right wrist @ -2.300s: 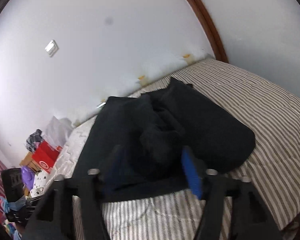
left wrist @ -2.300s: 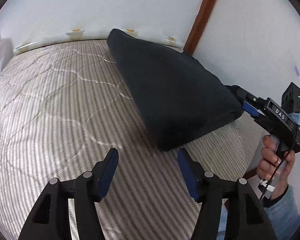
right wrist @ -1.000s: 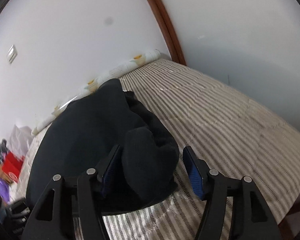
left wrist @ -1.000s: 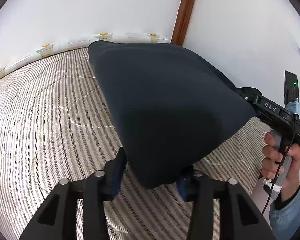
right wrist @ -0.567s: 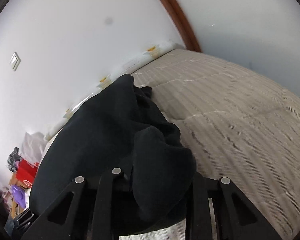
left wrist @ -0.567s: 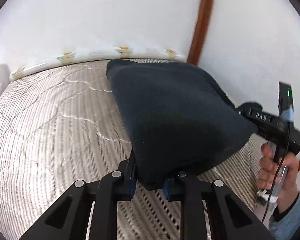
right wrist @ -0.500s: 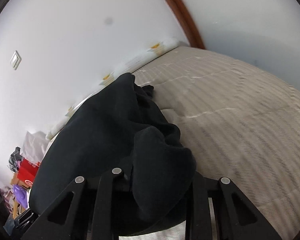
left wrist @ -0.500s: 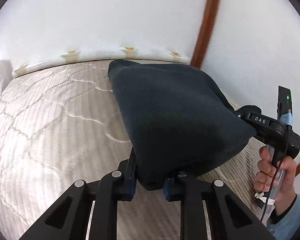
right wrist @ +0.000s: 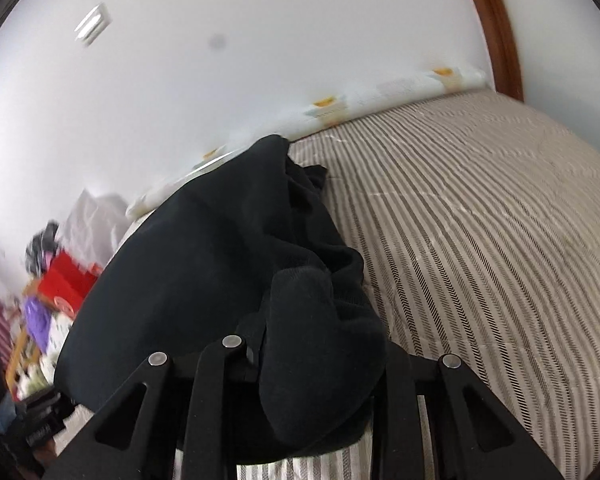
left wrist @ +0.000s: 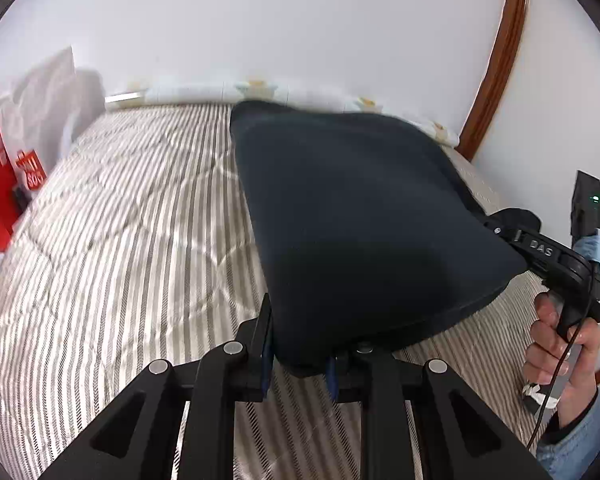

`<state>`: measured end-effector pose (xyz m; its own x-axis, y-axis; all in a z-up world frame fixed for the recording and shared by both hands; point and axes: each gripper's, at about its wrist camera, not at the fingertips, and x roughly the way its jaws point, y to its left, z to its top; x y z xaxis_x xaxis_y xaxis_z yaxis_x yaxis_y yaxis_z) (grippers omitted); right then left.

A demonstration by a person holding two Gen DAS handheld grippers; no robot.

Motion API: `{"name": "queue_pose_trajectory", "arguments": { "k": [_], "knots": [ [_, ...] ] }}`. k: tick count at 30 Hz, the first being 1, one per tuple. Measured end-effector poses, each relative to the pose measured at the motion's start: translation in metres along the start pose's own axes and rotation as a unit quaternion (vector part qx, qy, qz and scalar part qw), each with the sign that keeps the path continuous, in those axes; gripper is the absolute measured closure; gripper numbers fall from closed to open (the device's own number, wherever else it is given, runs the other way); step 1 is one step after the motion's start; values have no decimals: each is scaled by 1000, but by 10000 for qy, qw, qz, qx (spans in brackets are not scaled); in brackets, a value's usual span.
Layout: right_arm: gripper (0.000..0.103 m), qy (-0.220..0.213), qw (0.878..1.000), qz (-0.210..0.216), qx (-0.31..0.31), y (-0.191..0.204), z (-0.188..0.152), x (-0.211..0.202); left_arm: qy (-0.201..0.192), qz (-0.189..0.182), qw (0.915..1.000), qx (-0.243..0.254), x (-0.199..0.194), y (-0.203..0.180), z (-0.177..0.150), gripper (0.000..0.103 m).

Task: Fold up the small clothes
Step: 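Lower the bundle onto the mattress and open the right gripper, then grasp the folded bundle edge again with the right gripper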

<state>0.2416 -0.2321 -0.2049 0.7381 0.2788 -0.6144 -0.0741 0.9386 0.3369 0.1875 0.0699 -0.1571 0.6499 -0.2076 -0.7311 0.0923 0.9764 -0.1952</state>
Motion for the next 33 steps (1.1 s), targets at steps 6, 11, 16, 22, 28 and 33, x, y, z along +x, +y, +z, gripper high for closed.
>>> {"name": "queue_pose_trajectory", "arguments": {
  "k": [6,11,16,22,28,33],
  "knots": [
    [72,-28,9991,88,-405,-13,-14,-35,120,85,9997,187,2,-4,-10,83],
    [71,-216,9965,-141,-790,-13,-17,-77,269,-213,9994,32,-4,2,-17,76],
    [69,-657,9916,-134,-1107,3,-10,-92,141,-633,9979,75,-32,-5,-25,73],
    [73,-80,9934,-553,-1007,-4,-27,-53,-365,-664,9968,262,-59,-21,3,64],
    [73,45,9921,-562,-1118,-5,-29,-70,-86,-33,9993,371,-14,-11,22,64],
    [72,-138,9904,-544,-1262,4,-10,-81,55,34,9989,460,17,-3,2,57]
  ]
}}
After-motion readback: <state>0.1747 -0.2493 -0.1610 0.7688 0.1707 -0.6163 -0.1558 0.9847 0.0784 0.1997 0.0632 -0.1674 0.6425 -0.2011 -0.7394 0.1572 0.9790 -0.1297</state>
